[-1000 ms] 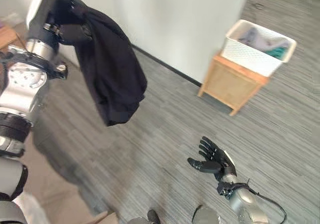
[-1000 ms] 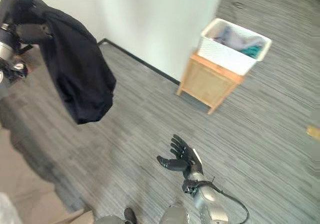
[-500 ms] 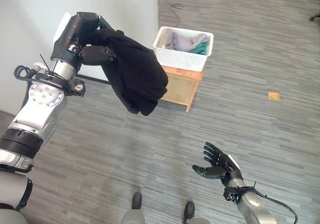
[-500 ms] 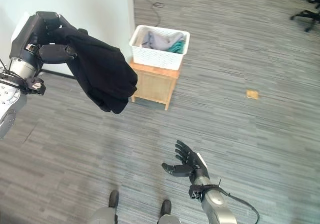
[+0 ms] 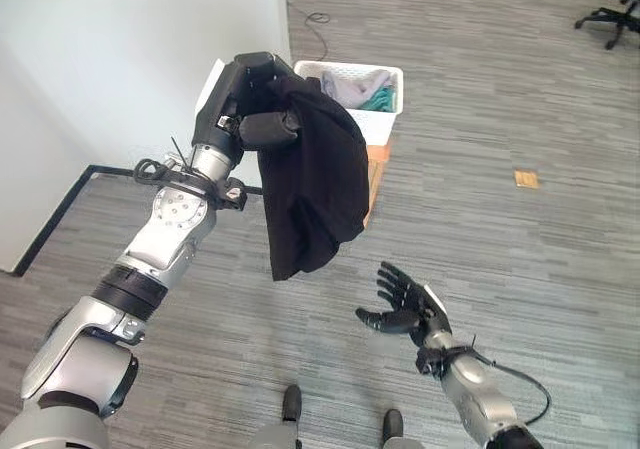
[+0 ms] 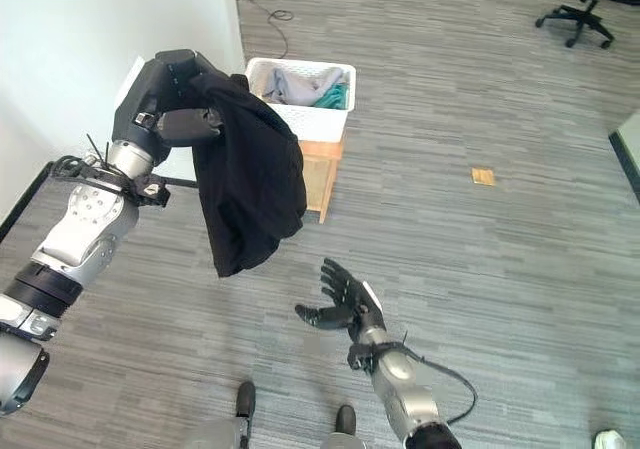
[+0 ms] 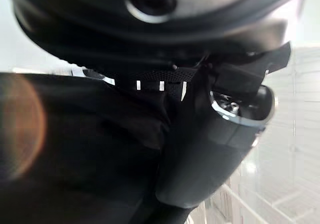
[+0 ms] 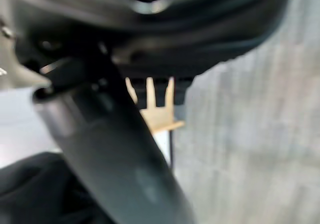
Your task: Pick up bed clothes into laundry basket.
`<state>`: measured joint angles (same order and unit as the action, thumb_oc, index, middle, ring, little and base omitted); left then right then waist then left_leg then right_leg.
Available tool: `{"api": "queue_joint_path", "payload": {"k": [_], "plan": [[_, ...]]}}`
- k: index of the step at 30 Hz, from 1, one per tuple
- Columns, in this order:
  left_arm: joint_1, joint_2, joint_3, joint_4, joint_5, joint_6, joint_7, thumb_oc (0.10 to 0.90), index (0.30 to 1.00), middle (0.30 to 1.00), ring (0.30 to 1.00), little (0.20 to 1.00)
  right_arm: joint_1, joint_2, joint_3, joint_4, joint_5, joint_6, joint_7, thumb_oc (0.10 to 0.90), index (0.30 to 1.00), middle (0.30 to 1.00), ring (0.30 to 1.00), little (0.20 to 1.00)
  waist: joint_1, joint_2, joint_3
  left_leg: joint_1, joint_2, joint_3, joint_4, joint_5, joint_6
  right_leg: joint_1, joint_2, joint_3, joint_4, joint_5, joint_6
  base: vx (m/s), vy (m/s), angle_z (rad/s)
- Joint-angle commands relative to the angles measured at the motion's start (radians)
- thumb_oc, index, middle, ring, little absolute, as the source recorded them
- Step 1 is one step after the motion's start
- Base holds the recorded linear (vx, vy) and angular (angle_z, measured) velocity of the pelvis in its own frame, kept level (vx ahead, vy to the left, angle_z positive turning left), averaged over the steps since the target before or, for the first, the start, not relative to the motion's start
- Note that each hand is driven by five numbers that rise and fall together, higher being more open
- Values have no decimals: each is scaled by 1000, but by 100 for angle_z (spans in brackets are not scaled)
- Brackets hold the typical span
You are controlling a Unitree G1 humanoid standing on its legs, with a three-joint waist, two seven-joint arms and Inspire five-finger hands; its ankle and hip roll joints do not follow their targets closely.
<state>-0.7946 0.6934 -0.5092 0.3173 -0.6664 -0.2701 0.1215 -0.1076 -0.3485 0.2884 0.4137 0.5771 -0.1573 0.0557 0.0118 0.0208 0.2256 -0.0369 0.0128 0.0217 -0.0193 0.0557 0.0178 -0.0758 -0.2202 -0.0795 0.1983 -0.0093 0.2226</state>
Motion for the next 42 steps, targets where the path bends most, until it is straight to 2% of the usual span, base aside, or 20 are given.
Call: {"api": "queue_joint_path", "payload": {"k": [1,4,6,10,12,16,17,18,20,23,24,25,28,31,33,35,37,38,39,42], "plan": [[-244,-54,86,28,-18,-88,25,400,300,300,300,300,-8,-10,-7,-115,24,-79,-2,800,900,900,900,900,-26,29,-25,59,3,-60,86,-124,-4,-81,36,50,386,59,5,202,158,-20],[-258,-71,74,44,-16,-92,23,400,300,300,300,300,13,-17,-19,-128,28,-74,5,800,900,900,900,900,-78,36,-17,139,24,-64,46,-161,-25,-175,-10,18,286,60,-4,355,-64,8],[-276,-85,61,36,-8,-95,18,400,300,300,300,300,26,-38,-41,-129,-2,-74,0,800,900,900,900,900,-122,19,-22,214,45,-88,16,-208,-75,-222,-87,1,-7,89,12,572,-268,10],[-232,-74,79,24,8,-95,7,400,300,300,300,300,46,-44,-60,-138,-17,-72,-9,800,900,900,900,900,-149,28,-36,296,95,-84,1,-250,-108,-217,-97,-68,-161,157,39,400,-198,16],[-219,-69,86,36,3,-92,-3,400,300,300,300,300,58,-49,-61,-132,-22,-65,0,800,900,900,900,900,-160,22,-65,323,114,-89,34,-251,-130,-203,-94,-73,-149,168,39,511,-311,13],[-172,-82,117,55,-41,-90,-24,400,300,300,300,300,57,-92,-30,-91,-20,-52,9,800,900,900,900,900,-165,22,-101,237,168,-136,420,51,-160,-114,-13,-68,-107,127,-48,475,-345,16],[-176,-81,117,61,-48,-88,-22,400,300,300,300,300,49,-102,-20,-88,-8,-51,12,800,900,900,900,900,-159,1,-96,175,162,-137,531,108,-156,-74,-11,-77,-129,115,-77,444,-512,-32],[-195,-79,114,72,-56,-87,-17,400,300,300,300,300,44,-115,-12,-96,13,-57,14,800,900,900,900,900,-148,-17,-83,118,179,-117,637,133,-151,-37,-4,-79,-137,93,-104,428,-473,-36],[-223,-74,99,76,-68,-84,-16,400,300,300,300,300,37,-134,-13,-103,15,-55,5,800,900,900,900,900,-121,-42,-66,30,137,-106,662,108,-143,26,-2,-72,-172,61,-117,398,-353,-26],[-252,-96,80,81,-80,-84,-19,400,300,300,300,300,19,-143,-44,-113,19,-65,-30,800,900,900,900,900,-83,-32,-47,-118,157,4,569,79,-162,137,19,-93,-212,20,-108,496,-218,2],[-253,-105,72,80,-71,-90,-21,400,300,300,300,300,21,-138,-67,-121,36,-78,-34,800,900,900,900,900,-67,-6,-52,-176,130,73,406,79,-157,171,51,-102,-225,-3,-102,475,-123,16],[-252,-107,71,80,-70,-90,-21,400,300,300,300,300,24,-138,-69,-122,36,-79,-33,800,900,900,900,900,-62,-9,-49,-161,126,79,397,76,-157,181,46,-99,-229,-6,-100,521,-109,13],[-225,-75,84,53,-39,-87,-33,400,300,300,300,300,28,-136,-71,-117,5,-87,-31,800,900,900,900,900,-5,26,-63,-194,25,79,92,129,-127,263,119,-80,-252,-53,-98,503,-104,7],[-220,-50,88,59,-42,-84,-45,400,300,300,300,300,14,-131,-62,-110,-2,-83,-24,800,900,900,900,900,14,32,-81,-205,19,162,67,169,-126,323,136,-88,-253,-86,-100,506,-109,-21],[-242,-16,87,57,-40,-92,-37,400,300,300,300,300,2,-112,-43,-102,-8,-76,-8,800,900,900,900,900,34,36,-114,-168,9,167,80,116,-82,337,124,-93,-208,-126,-86,420,7,-19],[-255,16,84,48,-36,-94,-32,400,300,300,300,300,14,-89,-37,-79,-24,-75,-4,800,900,900,900,900,57,16,-131,-122,-14,183,63,80,-41,305,77,-86,-39,-87,-43,418,93,-46],[-267,39,78,37,-48,-98,-28,400,300,300,300,300,37,-54,-39,-62,-25,-66,-5,800,900,900,900,900,37,21,-124,-46,-33,191,34,51,0,204,33,-57,217,70,23,248,135,-24],[-267,39,78,37,-48,-98,-28,400,300,300,300,300,38,-54,-39,-62,-25,-66,-5,800,900,900,900,900,39,22,-125,-47,-32,192,34,51,0,202,35,-55,217,71,23,285,136,6],[-281,48,65,22,-44,-106,-28,400,300,300,300,300,68,-40,-46,-75,-11,-63,9,800,900,900,900,900,-17,64,-102,20,-11,149,-11,46,5,73,79,3,393,74,14,325,71,33],[-322,26,45,49,-38,-108,-23,400,300,300,300,300,84,-46,-37,-76,-5,-58,21,800,900,900,900,900,-54,75,-94,78,-17,99,-52,37,-17,-8,42,-9,235,13,-24,309,-43,78]]}}
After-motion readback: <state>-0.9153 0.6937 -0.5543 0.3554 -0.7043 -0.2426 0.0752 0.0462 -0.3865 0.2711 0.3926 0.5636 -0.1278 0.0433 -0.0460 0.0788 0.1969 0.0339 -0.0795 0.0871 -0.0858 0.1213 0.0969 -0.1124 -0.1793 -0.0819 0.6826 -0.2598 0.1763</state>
